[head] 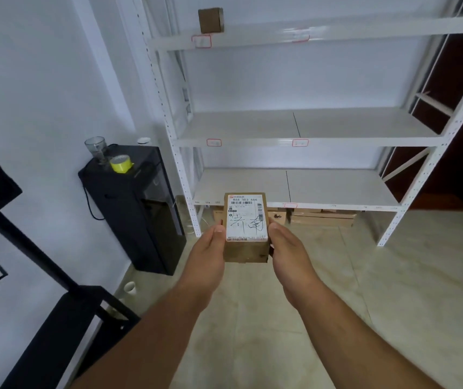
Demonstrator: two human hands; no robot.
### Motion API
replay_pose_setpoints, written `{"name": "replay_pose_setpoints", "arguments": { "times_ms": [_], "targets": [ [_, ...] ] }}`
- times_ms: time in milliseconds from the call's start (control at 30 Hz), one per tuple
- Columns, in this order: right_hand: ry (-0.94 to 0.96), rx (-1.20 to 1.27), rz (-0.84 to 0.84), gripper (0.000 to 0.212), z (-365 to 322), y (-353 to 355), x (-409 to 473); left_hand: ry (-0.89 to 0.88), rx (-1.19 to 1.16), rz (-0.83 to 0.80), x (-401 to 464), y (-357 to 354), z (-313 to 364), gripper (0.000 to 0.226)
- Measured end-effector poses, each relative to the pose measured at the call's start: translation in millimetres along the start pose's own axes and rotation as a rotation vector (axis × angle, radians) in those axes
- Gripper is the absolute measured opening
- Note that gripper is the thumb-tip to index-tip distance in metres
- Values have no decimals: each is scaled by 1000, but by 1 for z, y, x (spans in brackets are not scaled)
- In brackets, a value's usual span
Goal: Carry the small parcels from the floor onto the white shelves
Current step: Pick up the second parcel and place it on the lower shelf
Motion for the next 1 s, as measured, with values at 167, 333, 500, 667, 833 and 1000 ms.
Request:
{"name": "replay_pose_setpoints", "arguments": {
  "times_ms": [167, 333, 500, 667, 833, 1000],
  "targets": [
    [-29, -8, -16, 44, -27, -1, 68, -1, -1, 4, 72, -14, -3, 49],
    [-51, 3, -38, 46, -45, -20, 135, 8, 32, -4, 146, -11, -15, 48],
    [-38, -47, -41, 49, -68, -58, 205, 9, 25, -21, 228, 9, -27, 49],
    [-24, -63, -7, 47, -92, -104, 274, 27, 32, -18, 311, 41, -37, 59],
    [-34, -58, 12, 45, -107, -134, 340, 26, 36, -37, 383, 59, -42, 56],
    [-82, 6, 75, 39, -112, -139, 417, 29, 36, -41, 450, 55, -49, 59]
  ]
}}
Point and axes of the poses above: each hand's wrist, its own x-axis towards the middle knuckle, its own y-axis out of the back of the hand, z = x × y, the point moved 9 cm from there along x, towards the middle knuckle, and after that the axes turned 11 degrees about -y, right-handed, at the moved point
